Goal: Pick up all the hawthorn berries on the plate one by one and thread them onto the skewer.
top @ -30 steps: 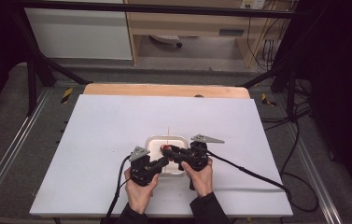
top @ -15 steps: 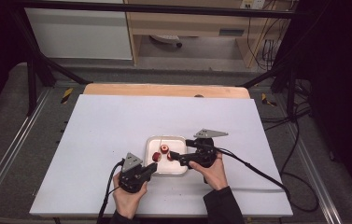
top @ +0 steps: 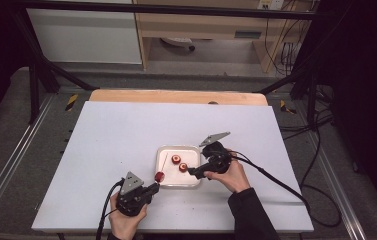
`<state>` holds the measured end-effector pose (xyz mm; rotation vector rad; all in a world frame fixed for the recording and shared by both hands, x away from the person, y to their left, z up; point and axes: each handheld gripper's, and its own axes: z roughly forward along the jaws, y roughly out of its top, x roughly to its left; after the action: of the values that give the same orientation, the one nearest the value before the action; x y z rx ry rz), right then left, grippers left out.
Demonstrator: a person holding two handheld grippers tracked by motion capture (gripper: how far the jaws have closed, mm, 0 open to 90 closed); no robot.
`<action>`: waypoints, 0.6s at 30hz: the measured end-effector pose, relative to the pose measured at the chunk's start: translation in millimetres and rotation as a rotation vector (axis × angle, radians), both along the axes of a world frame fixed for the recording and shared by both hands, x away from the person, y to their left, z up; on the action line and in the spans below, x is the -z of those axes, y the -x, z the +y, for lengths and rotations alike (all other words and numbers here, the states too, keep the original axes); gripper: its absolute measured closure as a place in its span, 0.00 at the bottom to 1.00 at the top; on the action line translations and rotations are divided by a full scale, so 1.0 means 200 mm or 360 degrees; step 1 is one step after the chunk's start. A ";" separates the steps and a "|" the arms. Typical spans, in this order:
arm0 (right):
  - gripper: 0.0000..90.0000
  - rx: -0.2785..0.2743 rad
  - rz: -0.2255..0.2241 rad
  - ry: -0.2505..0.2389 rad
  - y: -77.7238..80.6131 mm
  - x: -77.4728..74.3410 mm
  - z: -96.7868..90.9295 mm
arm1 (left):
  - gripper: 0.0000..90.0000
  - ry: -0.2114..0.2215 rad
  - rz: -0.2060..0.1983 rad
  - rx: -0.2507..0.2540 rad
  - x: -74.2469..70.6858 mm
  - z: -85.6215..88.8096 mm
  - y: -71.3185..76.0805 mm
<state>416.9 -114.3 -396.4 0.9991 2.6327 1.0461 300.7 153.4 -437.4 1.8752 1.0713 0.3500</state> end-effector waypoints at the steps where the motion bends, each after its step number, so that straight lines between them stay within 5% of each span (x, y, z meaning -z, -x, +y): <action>1: 0.10 -0.0021 0.0009 0.0042 -0.01 0.00 0.01 | 0.98 0.0010 0.0001 -0.0001 0.00 0.00 0.00; 5: 0.10 -0.0110 0.0028 0.0202 -0.04 0.00 0.08 | 0.98 0.0012 -0.0002 -0.0001 0.00 0.02 0.00; 18: 0.24 -0.0293 0.0138 0.0385 -0.13 0.04 0.23 | 0.98 0.0019 0.0003 -0.0024 0.02 0.06 0.00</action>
<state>443.4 -68.2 -404.2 0.7803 2.8792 0.7043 299.9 164.8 -441.8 1.8582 1.0872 0.3499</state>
